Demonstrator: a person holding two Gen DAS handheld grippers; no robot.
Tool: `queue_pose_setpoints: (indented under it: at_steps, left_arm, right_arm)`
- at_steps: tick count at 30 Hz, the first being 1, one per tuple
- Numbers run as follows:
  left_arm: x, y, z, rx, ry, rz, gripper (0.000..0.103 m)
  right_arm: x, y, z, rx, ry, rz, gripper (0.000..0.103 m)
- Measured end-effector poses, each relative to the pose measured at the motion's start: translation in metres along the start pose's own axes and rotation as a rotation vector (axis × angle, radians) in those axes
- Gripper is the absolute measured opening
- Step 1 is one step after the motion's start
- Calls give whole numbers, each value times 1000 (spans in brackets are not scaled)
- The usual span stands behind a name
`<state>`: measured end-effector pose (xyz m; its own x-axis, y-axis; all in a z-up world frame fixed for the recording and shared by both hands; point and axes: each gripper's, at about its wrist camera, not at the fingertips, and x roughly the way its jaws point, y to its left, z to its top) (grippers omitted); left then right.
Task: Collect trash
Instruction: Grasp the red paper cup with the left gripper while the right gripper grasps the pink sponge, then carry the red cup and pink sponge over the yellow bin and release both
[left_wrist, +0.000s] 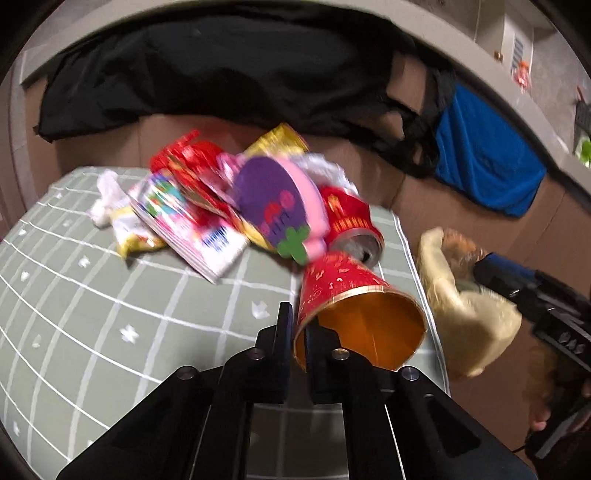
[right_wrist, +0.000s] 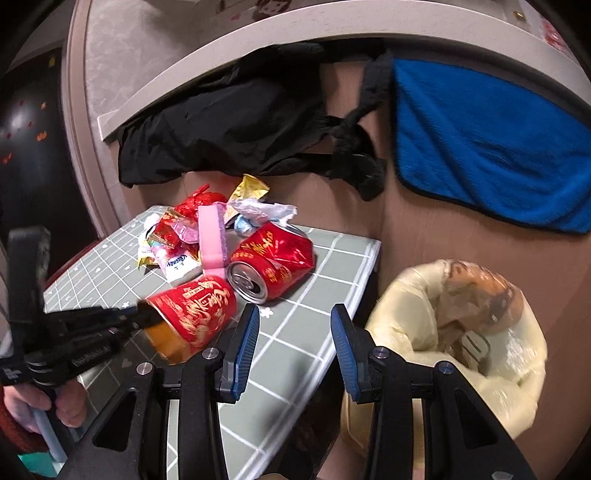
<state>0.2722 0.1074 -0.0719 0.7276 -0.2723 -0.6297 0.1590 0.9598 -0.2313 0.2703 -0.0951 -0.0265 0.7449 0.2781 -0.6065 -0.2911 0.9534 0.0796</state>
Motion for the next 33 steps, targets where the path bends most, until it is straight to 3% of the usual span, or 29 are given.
queue_pose_setpoints:
  at_steps: [4,9,15,20,23,24,28,33]
  left_arm:
    - [-20,26,10,-43,-71,52,5]
    - [-42,68,13,-135,-91,89,5]
    - [-57,101,5,-218,-104,113,5]
    - [-65,110,0,-233,-123,142,5]
    - [-68,111,1,-226,-132,141,5]
    - [-69,110,2,-224,-135,140,5]
    - [-75,103,10,-221,-148,153,5]
    - [-94,75,45,-164,-204,183,5]
  right_arm:
    - [22,16,16,-31,17,58,39]
    - [57,43,45,-60,56,150,39]
    - [104,69,69,-98,91,147,39]
    - [134,77,80,-103,101,102,39]
    - [148,74,81,-74,147,131,38]
    - [150,72,80,-53,160,154,33]
    - [134,75,79,-42,147,213,29]
    - [75,72,96,-66,68,238,29]
